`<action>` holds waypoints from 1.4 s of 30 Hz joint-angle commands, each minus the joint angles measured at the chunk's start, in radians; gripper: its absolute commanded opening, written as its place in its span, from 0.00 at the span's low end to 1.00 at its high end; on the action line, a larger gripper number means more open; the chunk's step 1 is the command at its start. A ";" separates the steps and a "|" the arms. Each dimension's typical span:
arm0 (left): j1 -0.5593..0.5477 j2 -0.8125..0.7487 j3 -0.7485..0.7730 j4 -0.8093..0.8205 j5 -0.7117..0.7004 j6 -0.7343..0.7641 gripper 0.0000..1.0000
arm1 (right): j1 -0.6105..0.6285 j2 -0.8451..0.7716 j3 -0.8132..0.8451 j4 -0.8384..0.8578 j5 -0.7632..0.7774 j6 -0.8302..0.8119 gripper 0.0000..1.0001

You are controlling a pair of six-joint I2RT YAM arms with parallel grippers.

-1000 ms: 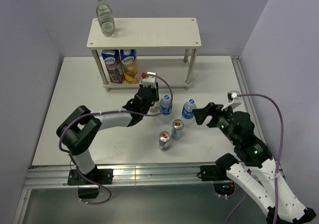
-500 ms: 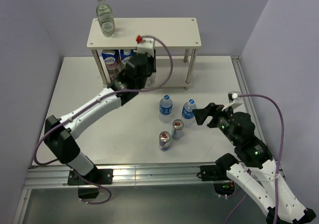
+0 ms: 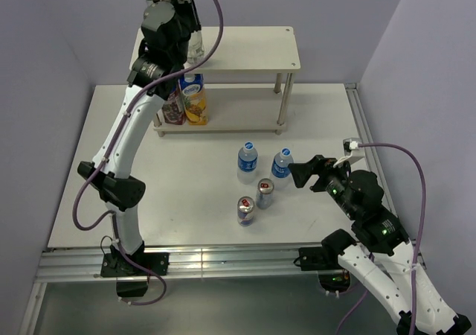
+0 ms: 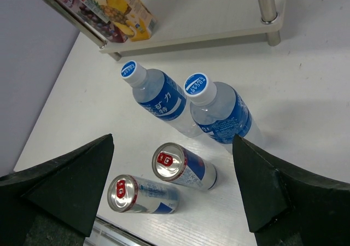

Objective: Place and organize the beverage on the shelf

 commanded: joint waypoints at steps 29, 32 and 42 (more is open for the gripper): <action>0.109 0.123 -0.105 0.455 -0.052 0.145 0.09 | 0.007 -0.020 -0.005 0.025 -0.003 0.007 0.96; 0.109 0.121 -0.114 0.452 -0.052 0.142 0.31 | 0.007 -0.018 -0.003 0.024 -0.001 0.007 0.96; 0.107 0.044 -0.245 0.485 -0.046 0.128 0.96 | 0.007 -0.025 -0.003 0.021 0.008 0.009 0.96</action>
